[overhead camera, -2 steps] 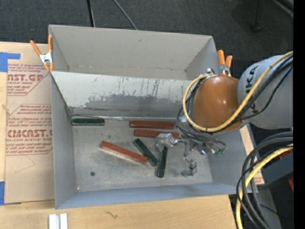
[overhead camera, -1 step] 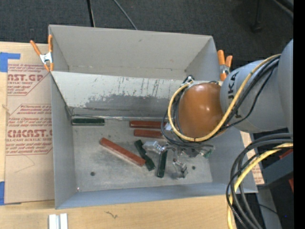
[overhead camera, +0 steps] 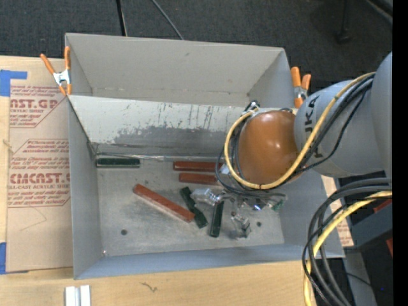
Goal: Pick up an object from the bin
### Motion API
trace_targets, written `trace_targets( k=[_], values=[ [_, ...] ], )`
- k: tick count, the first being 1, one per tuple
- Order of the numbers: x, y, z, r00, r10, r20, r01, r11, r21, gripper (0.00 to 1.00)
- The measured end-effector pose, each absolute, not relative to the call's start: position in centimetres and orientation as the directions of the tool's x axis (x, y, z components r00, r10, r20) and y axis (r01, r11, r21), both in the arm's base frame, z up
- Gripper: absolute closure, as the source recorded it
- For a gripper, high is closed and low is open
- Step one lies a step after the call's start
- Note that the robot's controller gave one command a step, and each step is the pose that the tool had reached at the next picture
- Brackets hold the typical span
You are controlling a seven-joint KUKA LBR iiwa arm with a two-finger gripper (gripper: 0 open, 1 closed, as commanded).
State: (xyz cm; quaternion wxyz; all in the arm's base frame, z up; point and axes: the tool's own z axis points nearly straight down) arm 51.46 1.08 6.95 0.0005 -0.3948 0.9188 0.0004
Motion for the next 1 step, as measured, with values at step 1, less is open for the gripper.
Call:
trace_targets(
  k=[1],
  values=[
    [51.57, 1.13, 7.04, -0.688, -0.726, -0.004, -0.726, 0.688, -0.002, 1.0]
  ],
)
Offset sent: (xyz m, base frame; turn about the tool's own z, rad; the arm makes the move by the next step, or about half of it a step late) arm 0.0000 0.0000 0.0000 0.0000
